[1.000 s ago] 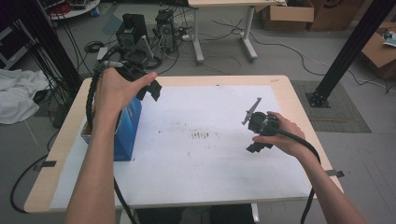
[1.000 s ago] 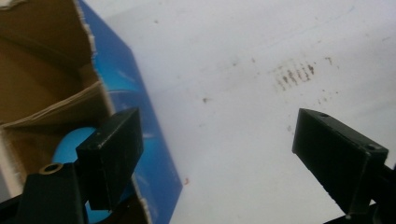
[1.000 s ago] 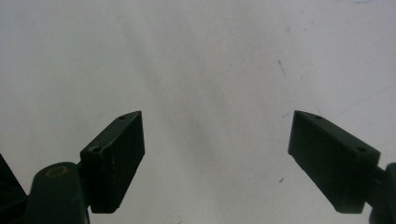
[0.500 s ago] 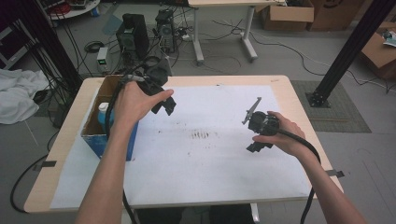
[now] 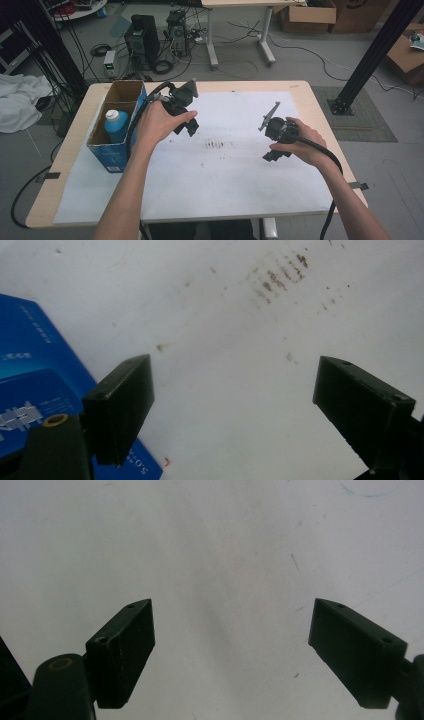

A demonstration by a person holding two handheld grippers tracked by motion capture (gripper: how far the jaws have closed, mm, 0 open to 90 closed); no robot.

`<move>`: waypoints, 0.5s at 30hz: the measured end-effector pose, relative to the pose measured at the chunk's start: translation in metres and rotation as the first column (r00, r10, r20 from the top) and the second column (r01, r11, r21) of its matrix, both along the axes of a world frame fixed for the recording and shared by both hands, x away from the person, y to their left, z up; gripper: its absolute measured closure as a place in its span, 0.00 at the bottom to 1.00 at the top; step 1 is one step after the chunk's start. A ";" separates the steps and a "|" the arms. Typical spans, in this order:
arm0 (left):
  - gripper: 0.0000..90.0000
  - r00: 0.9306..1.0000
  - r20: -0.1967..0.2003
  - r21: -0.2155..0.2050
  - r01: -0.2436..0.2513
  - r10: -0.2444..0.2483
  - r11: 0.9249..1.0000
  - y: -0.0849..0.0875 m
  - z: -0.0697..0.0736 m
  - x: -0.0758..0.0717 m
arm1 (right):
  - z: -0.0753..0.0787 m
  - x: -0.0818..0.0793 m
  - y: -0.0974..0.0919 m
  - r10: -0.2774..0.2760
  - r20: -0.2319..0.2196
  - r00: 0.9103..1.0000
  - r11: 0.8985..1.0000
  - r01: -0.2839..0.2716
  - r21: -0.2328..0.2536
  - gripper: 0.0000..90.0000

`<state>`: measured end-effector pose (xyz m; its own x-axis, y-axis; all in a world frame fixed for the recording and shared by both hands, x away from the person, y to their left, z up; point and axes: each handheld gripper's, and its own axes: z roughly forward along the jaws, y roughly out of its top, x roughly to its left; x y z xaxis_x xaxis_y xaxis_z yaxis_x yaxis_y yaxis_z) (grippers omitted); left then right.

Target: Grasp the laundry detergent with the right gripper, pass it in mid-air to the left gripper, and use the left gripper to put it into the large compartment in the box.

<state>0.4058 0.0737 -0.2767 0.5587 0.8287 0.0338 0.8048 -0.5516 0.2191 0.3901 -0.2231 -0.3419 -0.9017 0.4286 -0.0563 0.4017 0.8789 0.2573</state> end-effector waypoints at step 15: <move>0.19 0.999 -0.031 0.021 0.032 -0.031 0.999 -0.012 -0.041 -0.001 | 0.004 0.003 0.002 -0.007 0.001 1.000 1.000 0.007 0.004 0.21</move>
